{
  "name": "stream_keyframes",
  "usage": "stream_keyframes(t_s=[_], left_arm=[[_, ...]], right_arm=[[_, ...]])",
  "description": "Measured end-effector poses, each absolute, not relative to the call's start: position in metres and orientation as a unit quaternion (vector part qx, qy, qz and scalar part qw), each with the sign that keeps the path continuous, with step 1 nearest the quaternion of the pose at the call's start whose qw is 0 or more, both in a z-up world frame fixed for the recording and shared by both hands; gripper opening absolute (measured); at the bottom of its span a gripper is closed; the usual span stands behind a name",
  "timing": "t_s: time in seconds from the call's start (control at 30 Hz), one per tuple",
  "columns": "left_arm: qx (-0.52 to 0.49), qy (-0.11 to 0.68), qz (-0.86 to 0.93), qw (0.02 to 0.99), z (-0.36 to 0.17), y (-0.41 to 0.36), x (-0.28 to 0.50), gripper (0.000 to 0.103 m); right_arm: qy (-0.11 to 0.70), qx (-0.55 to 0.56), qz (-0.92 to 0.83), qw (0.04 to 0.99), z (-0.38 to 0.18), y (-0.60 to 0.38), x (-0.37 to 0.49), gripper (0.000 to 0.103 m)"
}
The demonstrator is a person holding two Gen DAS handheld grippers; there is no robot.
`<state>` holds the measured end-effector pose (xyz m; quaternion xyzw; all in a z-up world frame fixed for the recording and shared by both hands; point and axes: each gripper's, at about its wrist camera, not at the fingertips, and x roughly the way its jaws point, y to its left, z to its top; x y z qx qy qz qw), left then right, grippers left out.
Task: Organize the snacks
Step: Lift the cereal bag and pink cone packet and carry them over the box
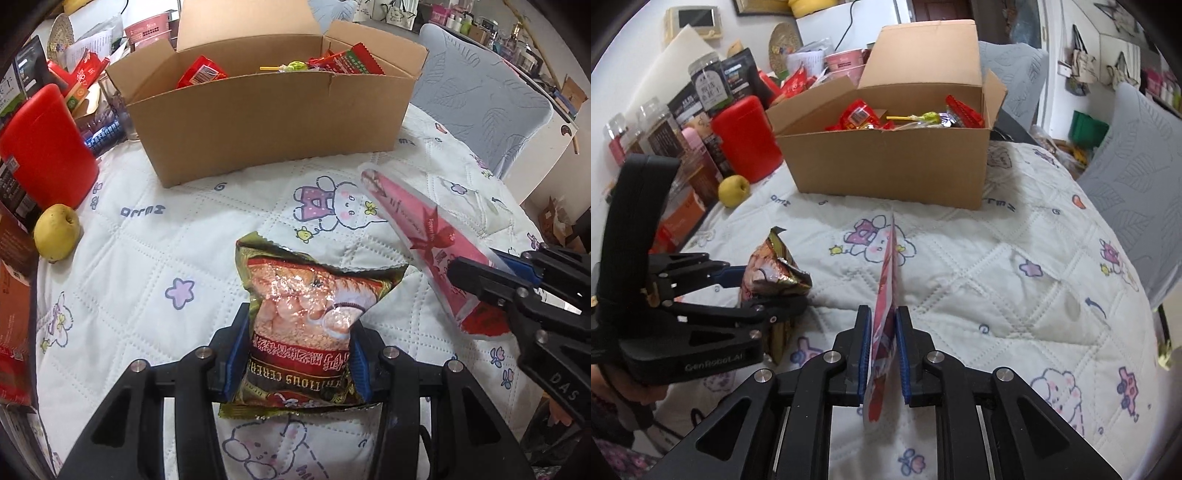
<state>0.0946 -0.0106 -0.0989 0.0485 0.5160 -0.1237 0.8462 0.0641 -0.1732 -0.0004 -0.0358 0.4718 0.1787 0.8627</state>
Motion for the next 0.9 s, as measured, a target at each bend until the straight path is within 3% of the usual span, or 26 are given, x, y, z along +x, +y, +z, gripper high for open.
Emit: stream_keyframes(t_s=[0.33, 0.43, 0.9], left_arm=[[0.031, 0.511, -0.137, 0.848, -0.106, -0.011, 0.104, 0.047], [0.019, 0.509, -0.137, 0.849, -0.105, -0.008, 0.105, 0.044], [-0.017, 0.496, -0.144, 0.856, -0.076, 0.000, 0.090, 0.042]], right_arm=[[0.493, -0.020, 0.170, 0.853, -0.023, -0.171, 0.076, 0.015], [0.486, -0.010, 0.170, 0.857, -0.020, -0.173, 0.075, 0.010], [0.464, 0.000, 0.205, 0.862, 0.004, -0.176, 0.060, 0.010]])
